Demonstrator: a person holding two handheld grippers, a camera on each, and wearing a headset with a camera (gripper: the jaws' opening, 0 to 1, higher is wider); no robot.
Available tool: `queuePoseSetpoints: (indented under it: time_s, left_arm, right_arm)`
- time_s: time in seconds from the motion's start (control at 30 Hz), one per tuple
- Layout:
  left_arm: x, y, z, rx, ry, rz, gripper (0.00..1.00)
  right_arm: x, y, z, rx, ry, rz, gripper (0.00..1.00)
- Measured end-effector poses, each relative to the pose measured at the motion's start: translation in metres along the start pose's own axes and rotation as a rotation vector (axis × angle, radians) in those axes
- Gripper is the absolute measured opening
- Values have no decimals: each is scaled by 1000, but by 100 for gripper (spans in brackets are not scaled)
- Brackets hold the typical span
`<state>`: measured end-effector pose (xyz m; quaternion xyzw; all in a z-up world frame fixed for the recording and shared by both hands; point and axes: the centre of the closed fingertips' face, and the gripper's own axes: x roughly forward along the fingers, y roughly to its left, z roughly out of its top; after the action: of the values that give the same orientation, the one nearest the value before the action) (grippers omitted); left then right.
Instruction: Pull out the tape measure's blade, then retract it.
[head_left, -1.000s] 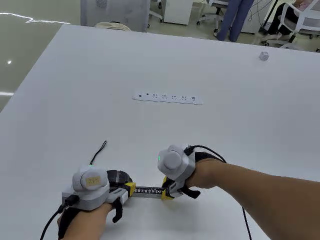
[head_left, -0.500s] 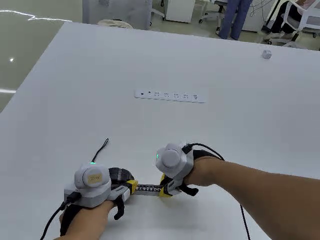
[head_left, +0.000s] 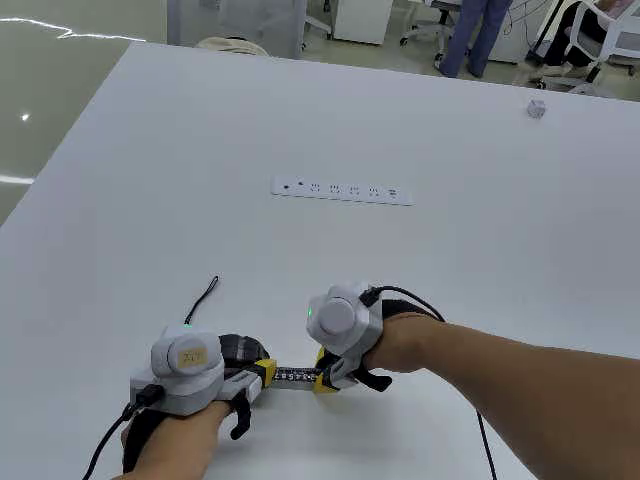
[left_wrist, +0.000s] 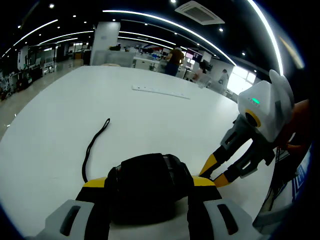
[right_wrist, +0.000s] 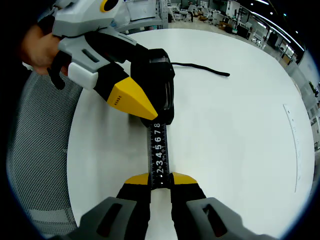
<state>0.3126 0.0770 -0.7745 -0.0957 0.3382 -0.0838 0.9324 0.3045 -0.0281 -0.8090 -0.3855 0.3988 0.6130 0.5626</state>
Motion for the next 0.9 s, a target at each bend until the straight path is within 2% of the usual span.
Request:
queuePoseSetpoints:
  time_s: [0.57, 0.9]
  left_arm:
    - [-1, 0, 0, -3, 2, -6, 58]
    - [0, -1, 0, -4, 1, -7, 58]
  right_arm:
    - [4, 3, 15, -3, -20, 9, 14]
    - [7, 2, 18, -8, -20, 10, 14]
